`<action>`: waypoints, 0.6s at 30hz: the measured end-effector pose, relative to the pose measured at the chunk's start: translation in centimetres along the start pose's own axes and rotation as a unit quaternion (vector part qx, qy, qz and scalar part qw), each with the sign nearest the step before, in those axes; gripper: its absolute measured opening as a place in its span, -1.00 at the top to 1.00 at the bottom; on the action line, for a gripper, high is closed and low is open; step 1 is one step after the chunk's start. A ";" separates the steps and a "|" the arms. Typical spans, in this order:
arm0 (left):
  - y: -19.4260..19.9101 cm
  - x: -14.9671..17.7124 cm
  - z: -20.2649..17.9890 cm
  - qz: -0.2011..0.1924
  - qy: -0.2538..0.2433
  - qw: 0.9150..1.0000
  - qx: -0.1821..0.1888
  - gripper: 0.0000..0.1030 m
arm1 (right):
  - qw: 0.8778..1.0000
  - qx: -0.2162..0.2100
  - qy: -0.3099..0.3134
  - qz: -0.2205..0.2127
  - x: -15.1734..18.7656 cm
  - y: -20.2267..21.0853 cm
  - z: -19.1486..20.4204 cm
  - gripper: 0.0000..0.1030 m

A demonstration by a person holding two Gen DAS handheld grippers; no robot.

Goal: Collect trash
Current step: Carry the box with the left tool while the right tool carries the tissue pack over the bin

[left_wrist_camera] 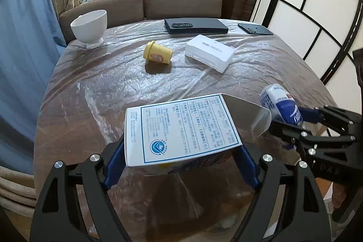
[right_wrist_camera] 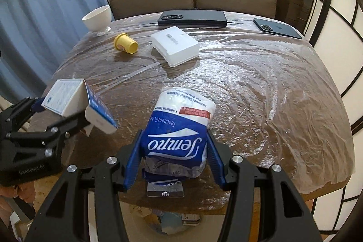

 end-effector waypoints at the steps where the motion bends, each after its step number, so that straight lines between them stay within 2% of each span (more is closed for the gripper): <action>1: 0.2 0.2 0.0 0.000 0.000 1.000 0.000 -0.62 | 1.000 -0.001 0.002 0.000 0.1 0.2 0.1 -0.01; 18: 2.7 3.4 -1.3 0.012 -0.018 1.000 0.010 -0.62 | 0.999 -0.032 0.007 0.014 3.0 2.7 0.5 -0.01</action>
Point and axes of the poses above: each gripper's, at about its wrist camera, not at the fingertips, and y roughly against the way its jaws point, z to its left, x to its underside, the point moved 1 cm from there along -y, roughly the way its jaws point, and after that the axes turned 8 degrees about y, right-handed, at the moved point
